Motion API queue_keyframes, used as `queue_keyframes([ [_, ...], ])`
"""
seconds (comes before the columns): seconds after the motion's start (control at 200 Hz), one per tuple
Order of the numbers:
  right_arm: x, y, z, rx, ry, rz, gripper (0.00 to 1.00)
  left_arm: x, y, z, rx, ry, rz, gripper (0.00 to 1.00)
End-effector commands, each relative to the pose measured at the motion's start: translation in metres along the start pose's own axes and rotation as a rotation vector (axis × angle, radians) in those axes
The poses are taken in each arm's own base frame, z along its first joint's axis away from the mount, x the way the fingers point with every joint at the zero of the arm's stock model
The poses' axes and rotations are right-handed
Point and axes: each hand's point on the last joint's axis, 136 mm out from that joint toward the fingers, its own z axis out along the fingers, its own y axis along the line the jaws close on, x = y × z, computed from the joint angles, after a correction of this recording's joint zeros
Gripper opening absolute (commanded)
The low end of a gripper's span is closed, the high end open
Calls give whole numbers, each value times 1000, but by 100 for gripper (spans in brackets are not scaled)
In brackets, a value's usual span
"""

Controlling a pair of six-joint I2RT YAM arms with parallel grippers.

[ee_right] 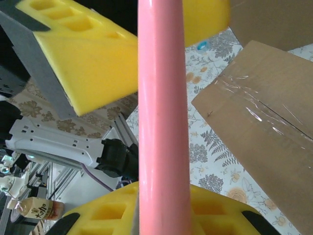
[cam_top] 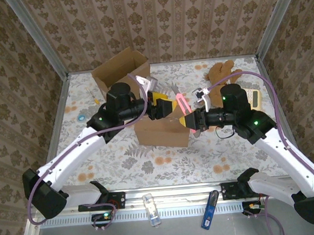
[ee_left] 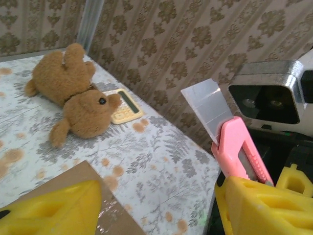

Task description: Unpack the express box

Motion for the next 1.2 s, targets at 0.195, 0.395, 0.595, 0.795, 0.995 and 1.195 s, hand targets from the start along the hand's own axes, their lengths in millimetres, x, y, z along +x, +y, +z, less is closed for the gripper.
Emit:
queue_keyframes([
  [0.195, -9, 12, 10, -82, -17, -7, 0, -14, -35, 7, 207, -71, 6, 69],
  [0.395, -15, 4, 16, -56, -21, 2, 0, -12, -42, 6, 262, -80, -2, 70],
  [0.595, -18, 10, 20, -100, -21, -2, 0, -15, -41, 8, 260, -88, -7, 65],
  [0.795, -16, 15, 22, -126, -16, -10, 0, -17, -43, 13, 289, -92, -19, 48],
  [0.995, -18, 15, 22, -132, -26, -8, 0, -18, -43, 13, 294, -100, -24, 16],
  [1.195, -25, 16, 20, -138, -84, -6, 3, -20, -41, 10, 278, -116, -28, 0],
])
